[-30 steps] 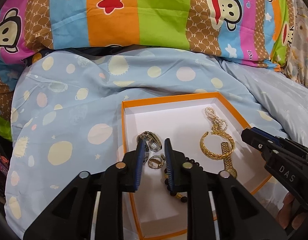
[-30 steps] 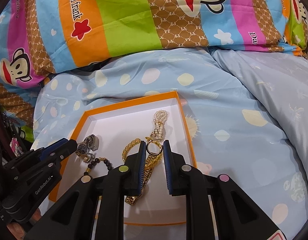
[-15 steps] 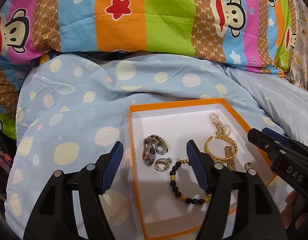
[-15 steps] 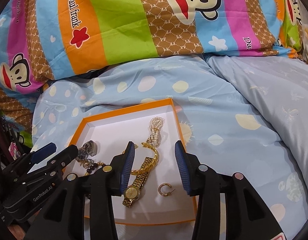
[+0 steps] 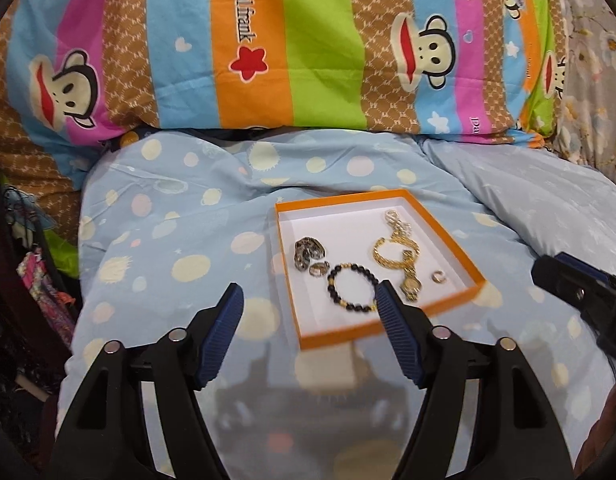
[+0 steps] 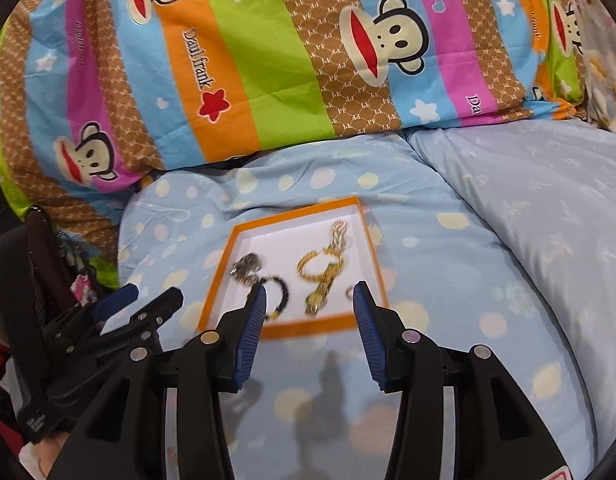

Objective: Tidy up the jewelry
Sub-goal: 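Withdraw both open grippers from the orange box, then grasp the pearl-drop gold ring with the right gripper, then grasp the gold ring pair with the left gripper while the right holds its ring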

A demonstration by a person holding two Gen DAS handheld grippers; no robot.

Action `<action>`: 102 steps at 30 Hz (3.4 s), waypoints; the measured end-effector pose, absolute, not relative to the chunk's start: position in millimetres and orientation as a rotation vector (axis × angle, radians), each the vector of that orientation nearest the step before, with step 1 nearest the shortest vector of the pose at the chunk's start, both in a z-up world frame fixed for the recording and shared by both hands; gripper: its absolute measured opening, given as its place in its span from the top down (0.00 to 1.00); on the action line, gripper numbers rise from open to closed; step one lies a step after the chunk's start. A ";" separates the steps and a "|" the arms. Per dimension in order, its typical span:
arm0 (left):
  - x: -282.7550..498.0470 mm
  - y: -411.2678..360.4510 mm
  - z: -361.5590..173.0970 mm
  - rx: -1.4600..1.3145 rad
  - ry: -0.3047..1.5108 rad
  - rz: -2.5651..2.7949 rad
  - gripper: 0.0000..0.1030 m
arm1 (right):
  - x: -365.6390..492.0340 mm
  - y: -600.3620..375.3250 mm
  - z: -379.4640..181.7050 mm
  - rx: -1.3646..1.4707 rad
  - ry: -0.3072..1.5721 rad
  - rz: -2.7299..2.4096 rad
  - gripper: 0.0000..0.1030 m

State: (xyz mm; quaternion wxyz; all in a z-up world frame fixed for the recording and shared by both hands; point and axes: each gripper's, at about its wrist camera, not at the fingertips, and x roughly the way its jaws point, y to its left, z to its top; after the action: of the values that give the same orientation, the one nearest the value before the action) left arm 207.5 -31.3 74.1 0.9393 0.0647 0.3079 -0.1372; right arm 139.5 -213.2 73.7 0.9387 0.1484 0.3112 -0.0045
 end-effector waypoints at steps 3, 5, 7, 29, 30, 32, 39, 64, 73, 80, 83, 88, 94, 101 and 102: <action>173.3 -27.4 83.2 0.149 0.616 -0.284 0.32 | 96.2 -209.1 70.9 0.315 0.637 -0.011 0.55; 151.6 -25.2 85.4 0.156 0.612 -0.291 0.30 | 74.3 -208.3 66.9 0.330 0.644 -0.010 0.55; 134.2 -24.8 84.9 0.166 0.613 -0.294 0.30 | 54.5 -208.1 60.5 0.341 0.655 -0.016 0.55; 85.7 40.0 -5.1 0.026 0.824 -0.193 0.20 | 22.7 -225.5 -12.5 0.219 0.840 -0.155 0.55; 86.0 43.5 -7.1 0.012 0.833 -0.192 0.20 | 27.9 -224.0 -13.2 0.214 0.843 -0.151 0.55; 86.0 49.9 -7.6 -0.032 0.840 -0.208 0.20 | 37.9 -219.9 -14.2 0.198 0.851 -0.145 0.55; 86.4 53.3 -10.8 -0.065 0.857 -0.227 0.20 | 58.1 -215.9 -20.3 0.180 0.894 -0.149 0.65; 122.5 4.6 -18.6 0.070 0.908 -0.285 0.44 | 53.9 -225.4 -21.5 0.249 0.882 -0.130 0.92; 121.2 2.3 -17.5 0.067 0.895 -0.297 0.76 | 54.4 -224.4 -21.2 0.247 0.882 -0.126 0.92; 117.8 4.2 -14.3 0.054 0.874 -0.304 0.78 | 51.0 -220.9 -17.1 0.242 0.855 -0.102 0.92; 114.2 5.3 -12.9 0.048 0.867 -0.312 0.78 | 48.5 -215.8 -15.6 0.228 0.850 -0.084 0.92; 113.8 9.0 -13.3 0.025 0.873 -0.320 0.78 | 49.3 -210.2 -16.1 0.204 0.866 -0.073 0.87; 116.7 14.4 -15.9 -0.016 0.888 -0.325 0.78 | 55.8 -206.6 -16.7 0.182 0.874 -0.080 0.71; 115.5 16.7 -15.8 -0.031 0.889 -0.330 0.78 | 61.1 -202.5 -19.7 0.163 0.895 -0.085 0.87; 114.4 17.4 -15.4 -0.031 0.888 -0.331 0.78 | 58.6 -202.5 -18.0 0.167 0.883 -0.085 0.87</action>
State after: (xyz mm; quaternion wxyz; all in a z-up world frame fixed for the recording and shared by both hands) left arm 114.4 17.4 -15.4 0.8896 -0.0147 0.4278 -0.1593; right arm 58.6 -202.5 -18.0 0.8998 0.0805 0.4269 -0.0413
